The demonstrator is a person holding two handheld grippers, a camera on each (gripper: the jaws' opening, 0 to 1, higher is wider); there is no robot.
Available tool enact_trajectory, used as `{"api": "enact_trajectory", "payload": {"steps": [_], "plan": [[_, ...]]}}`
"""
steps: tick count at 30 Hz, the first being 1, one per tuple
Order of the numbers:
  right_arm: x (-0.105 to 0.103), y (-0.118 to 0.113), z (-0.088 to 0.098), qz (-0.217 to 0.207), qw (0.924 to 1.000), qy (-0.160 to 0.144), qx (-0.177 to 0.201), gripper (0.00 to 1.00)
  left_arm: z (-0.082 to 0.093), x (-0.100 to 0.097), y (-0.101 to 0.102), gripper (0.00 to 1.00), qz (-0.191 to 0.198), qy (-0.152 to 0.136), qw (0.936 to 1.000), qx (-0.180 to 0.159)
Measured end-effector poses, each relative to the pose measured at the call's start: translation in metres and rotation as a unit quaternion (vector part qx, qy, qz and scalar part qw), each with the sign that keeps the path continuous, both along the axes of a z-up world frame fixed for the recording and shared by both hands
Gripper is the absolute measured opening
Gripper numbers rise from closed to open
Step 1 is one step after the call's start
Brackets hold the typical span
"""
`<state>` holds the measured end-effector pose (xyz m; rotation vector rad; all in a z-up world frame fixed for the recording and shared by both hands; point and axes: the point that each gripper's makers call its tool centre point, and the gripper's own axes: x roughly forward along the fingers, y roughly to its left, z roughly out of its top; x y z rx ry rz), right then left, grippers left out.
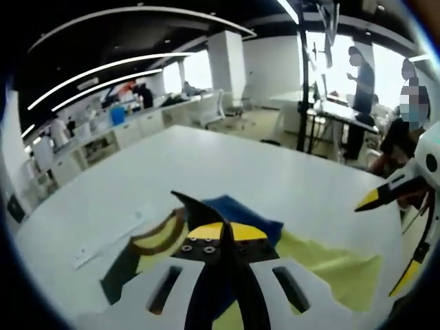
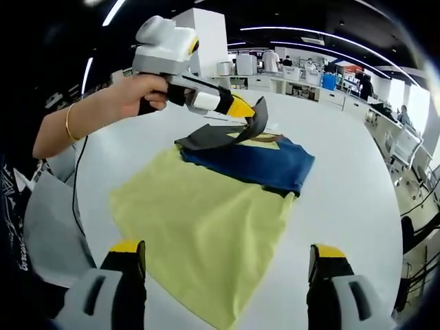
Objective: Fold the garment on the visible template until the final outline fits inside the template.
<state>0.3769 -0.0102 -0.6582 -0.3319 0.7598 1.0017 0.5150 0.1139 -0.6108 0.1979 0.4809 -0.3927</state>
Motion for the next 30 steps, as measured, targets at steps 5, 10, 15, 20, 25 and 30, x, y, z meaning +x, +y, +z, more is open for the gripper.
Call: {"api": "enact_trajectory", "payload": {"steps": [5,10,15,20,25,30], "plan": [[0.002,-0.004,-0.002,-0.007,1.0,0.003,0.001,0.99,-0.021,-0.001,-0.015,0.0,-0.01,0.013,0.9999,0.003],[0.004,-0.007,-0.004,-0.011,0.9999,0.005,-0.001,0.99,-0.035,0.001,-0.028,0.0,-0.019,0.019,0.9996,0.007],[0.005,-0.011,-0.008,-0.015,0.9998,0.009,-0.004,0.99,-0.051,0.002,-0.035,0.0,-0.024,0.029,0.9992,0.015],[0.007,-0.015,-0.011,-0.021,0.9997,0.01,-0.008,0.99,-0.067,0.003,-0.041,0.0,-0.026,0.038,0.9988,0.017],[0.007,-0.019,-0.014,-0.024,0.9996,0.013,-0.012,0.99,-0.08,0.004,-0.052,0.0,-0.033,0.045,0.9983,0.016],[0.009,-0.022,-0.015,-0.031,0.9994,0.013,-0.011,0.99,-0.088,0.005,-0.052,0.0,-0.033,0.053,0.9979,0.015]]}}
